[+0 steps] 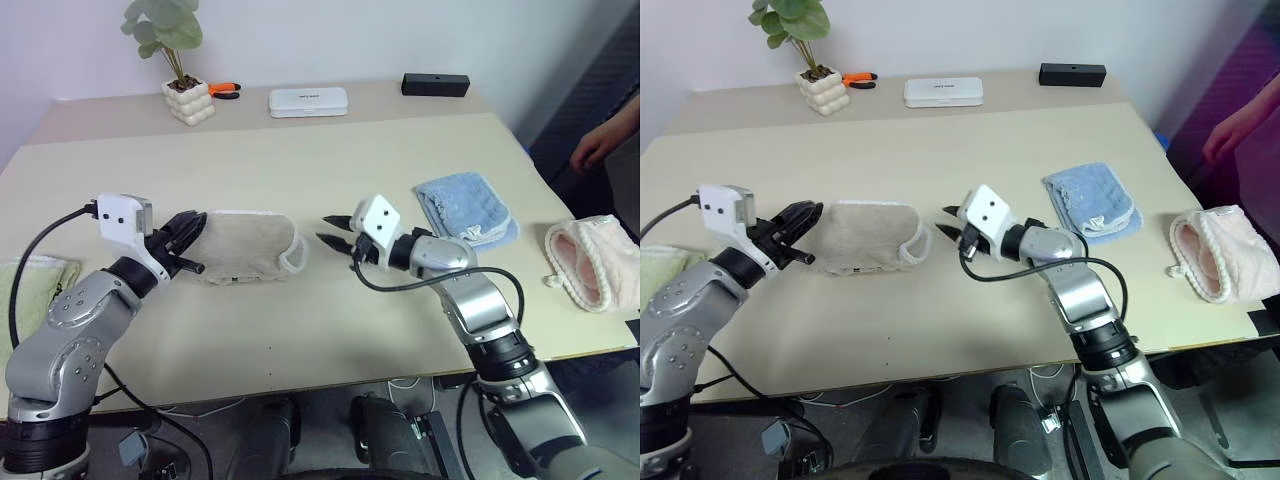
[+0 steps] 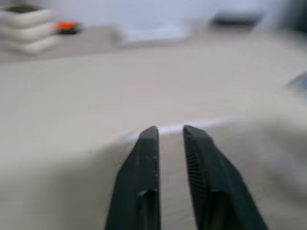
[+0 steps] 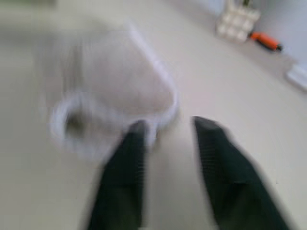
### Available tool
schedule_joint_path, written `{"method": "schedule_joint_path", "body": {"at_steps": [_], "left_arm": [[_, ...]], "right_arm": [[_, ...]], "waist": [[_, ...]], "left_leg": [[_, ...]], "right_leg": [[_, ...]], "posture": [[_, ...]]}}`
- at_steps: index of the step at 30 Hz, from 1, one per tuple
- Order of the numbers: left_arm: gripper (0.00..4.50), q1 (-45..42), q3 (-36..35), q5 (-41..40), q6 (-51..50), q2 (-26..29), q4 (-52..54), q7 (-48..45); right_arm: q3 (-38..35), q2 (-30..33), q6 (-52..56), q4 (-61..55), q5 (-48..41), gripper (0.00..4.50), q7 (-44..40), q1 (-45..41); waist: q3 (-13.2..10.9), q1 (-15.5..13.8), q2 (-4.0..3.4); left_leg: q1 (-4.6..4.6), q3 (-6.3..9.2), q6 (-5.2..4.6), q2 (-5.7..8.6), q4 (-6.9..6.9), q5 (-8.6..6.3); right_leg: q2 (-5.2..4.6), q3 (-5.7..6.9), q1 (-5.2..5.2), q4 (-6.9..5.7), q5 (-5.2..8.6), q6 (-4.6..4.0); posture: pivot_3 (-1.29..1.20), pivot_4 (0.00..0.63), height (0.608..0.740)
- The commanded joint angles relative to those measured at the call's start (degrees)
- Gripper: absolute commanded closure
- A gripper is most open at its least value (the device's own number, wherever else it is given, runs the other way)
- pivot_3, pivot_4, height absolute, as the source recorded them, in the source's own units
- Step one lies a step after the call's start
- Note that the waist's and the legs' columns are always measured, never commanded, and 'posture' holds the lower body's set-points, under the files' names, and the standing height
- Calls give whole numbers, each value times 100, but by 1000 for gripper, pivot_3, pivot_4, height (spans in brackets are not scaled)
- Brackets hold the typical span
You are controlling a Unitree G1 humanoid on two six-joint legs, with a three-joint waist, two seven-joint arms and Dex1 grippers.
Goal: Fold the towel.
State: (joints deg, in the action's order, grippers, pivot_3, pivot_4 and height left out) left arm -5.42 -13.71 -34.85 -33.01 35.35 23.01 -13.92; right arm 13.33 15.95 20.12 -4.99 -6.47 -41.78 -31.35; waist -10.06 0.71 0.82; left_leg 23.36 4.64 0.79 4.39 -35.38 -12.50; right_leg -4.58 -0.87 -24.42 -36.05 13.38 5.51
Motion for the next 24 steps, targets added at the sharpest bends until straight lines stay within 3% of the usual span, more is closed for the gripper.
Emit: {"method": "schedule_joint_path", "body": {"at_steps": [1,9,14,17,23,24], "left_arm": [[3457,-135,442,599,359,-254,-147,-4],[3457,0,1306,1711,764,-336,-1053,-460],[3457,191,907,1620,1010,-537,-931,-565],[3457,367,398,1287,1262,-724,-652,-658],[3457,1370,-282,1113,1754,-474,-6,-1364],[3457,1489,-363,1026,1764,-452,45,-1479]], "right_arm": [[332,-479,248,-19,-68,3831,149,-239],[1199,-915,307,1683,805,3831,539,-459],[965,-892,414,1490,731,3831,647,-291],[455,-834,957,790,140,3078,439,-160],[-441,-780,2747,-113,-617,84,771,-92],[-499,-830,2969,-101,-685,84,846,-92]], "waist": [[0,-5,0],[2,9,0],[5,15,-3],[4,11,-2],[5,26,-3],[4,22,-3]], "left_leg": [[0,0,0,1,1,0],[0,0,4,2,8,2],[-3,2,7,0,16,4],[-1,2,7,1,15,3],[0,3,9,-3,20,1],[0,4,9,-4,21,1]], "right_leg": [[-1,0,0,1,-5,9],[0,3,-9,-5,-9,5],[-3,2,-13,-10,-10,5],[-6,2,-14,-7,-10,6],[-13,-5,-16,-6,-9,3],[-12,-4,-16,-5,-8,2]], "posture": [[0,150,740],[0,150,740],[0,150,740],[0,150,740],[0,150,740],[0,150,740]]}}
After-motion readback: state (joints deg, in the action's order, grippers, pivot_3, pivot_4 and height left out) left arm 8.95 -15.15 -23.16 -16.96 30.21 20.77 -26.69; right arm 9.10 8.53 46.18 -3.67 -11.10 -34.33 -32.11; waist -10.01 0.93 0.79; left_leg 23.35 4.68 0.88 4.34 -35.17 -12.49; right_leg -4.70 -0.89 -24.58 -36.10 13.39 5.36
